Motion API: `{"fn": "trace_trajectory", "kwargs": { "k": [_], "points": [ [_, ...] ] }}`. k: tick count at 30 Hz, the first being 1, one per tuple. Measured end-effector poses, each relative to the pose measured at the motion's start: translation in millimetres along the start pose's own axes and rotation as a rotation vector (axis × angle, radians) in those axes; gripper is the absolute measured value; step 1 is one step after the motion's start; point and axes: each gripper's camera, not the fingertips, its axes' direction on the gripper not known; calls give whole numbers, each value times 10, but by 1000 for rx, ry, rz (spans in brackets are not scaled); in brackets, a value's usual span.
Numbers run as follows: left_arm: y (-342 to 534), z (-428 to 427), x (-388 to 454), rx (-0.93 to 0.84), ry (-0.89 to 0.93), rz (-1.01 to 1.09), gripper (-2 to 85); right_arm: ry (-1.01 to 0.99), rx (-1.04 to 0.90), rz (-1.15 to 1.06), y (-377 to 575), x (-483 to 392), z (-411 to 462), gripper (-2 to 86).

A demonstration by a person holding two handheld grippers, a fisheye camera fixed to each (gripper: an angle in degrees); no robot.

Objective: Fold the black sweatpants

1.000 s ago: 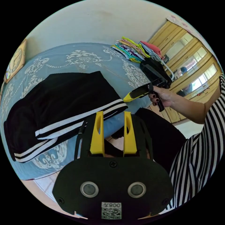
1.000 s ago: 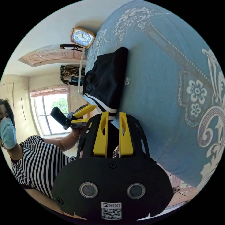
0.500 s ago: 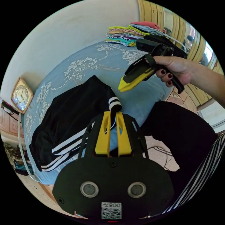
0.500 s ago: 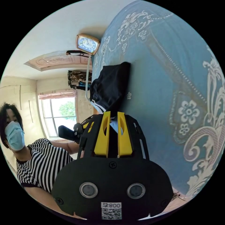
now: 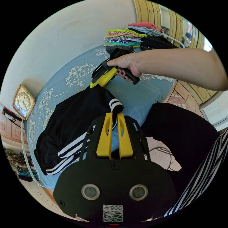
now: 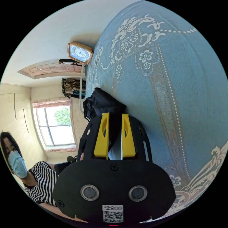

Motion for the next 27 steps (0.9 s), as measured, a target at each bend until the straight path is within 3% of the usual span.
{"fn": "trace_trajectory", "kwargs": {
  "k": [5,16,27],
  "points": [
    [-6,-63,132,2,10,18,31,-24,9,-10,139,-31,-129,40],
    [76,-275,560,84,248,102,30,-35,160,108,1137,51,-775,24],
    [392,-404,357,161,409,33,31,27,257,121,1735,-335,-1001,22]
  ]
}}
